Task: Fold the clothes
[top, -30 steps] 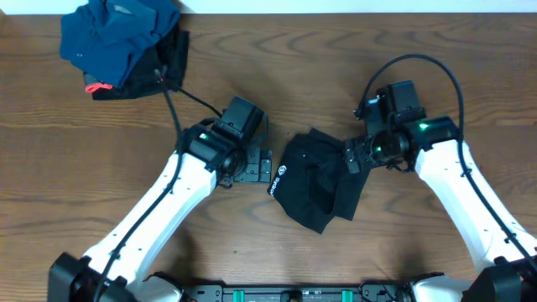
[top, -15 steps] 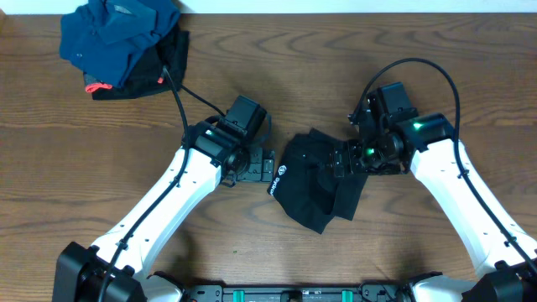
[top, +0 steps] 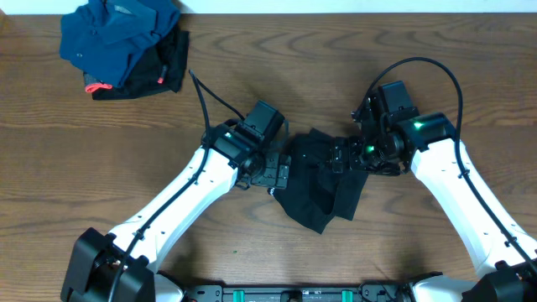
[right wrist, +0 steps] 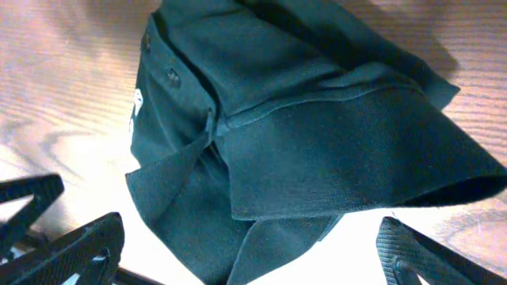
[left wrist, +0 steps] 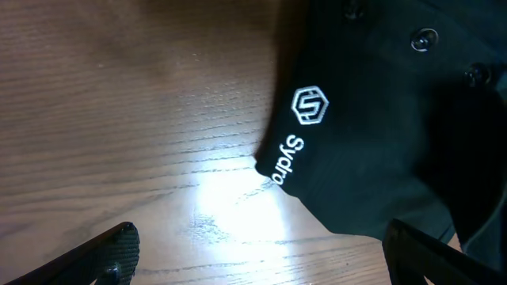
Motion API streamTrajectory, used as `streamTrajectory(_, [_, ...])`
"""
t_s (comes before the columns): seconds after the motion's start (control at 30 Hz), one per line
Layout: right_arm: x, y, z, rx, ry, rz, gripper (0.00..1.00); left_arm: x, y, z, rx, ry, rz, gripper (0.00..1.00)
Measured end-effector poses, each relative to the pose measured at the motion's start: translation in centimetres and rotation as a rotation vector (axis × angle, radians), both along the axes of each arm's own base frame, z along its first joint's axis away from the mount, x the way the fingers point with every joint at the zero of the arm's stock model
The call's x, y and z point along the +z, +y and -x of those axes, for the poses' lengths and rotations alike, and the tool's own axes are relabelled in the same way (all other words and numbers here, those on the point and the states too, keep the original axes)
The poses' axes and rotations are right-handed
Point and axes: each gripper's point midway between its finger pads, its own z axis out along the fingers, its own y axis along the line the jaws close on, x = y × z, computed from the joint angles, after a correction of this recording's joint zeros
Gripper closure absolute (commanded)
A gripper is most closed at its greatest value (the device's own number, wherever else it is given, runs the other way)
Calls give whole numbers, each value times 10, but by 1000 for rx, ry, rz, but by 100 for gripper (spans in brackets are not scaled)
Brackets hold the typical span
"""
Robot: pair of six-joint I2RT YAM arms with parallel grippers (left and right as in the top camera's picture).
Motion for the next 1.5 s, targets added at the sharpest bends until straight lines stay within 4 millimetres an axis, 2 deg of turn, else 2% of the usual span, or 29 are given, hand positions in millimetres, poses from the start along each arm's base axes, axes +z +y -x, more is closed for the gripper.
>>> streamTrajectory(0.23, [-5,-3,-6,-58,9,19,1,1,-2,-3,0,-11,8,2])
streamTrajectory(0.73, [-41,-1,-18,-88,84,45,1,1,-3,-4,0,-16,12,2])
streamTrajectory(0.97, [-41,1,-22,-101,73,39,1,1,-3,-4,0,-17,12,2])
streamTrajectory(1.23, [-40,-6,-46,-105,-37,87,3,0,-1,-1,0,-6,5,2])
streamTrajectory(1.37, [-36,-13,-43,-33,-45,136,5,0,0,0,0,1,0,2])
streamTrajectory(1.5, [-23,-23,-38,89,-50,217,8,0,0,0,0,2,-1,2])
